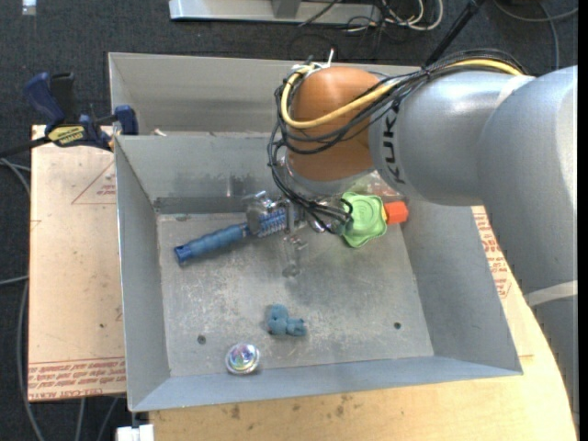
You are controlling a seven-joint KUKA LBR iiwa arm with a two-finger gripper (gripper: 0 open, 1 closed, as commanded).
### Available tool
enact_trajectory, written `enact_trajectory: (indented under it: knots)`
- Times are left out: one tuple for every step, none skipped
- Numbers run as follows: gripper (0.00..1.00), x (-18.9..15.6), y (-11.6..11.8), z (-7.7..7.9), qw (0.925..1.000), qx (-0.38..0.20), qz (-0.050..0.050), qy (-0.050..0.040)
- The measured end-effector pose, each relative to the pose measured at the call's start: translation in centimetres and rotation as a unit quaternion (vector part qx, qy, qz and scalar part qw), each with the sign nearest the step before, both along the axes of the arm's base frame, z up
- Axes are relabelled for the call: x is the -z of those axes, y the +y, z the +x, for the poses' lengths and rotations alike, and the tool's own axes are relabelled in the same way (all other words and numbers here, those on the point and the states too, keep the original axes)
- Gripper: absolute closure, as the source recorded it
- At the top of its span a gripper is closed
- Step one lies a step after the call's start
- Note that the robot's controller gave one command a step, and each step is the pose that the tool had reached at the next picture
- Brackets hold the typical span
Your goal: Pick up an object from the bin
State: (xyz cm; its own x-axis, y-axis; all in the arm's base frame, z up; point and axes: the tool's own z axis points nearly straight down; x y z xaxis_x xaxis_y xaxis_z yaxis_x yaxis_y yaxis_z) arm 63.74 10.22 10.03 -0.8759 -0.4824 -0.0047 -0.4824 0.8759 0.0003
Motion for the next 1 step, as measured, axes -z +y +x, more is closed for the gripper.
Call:
enact_trajectory:
  knots:
    - [0.00,2.77,4.87,1.30,0.9988,-0.048,0.001,-0.0035]
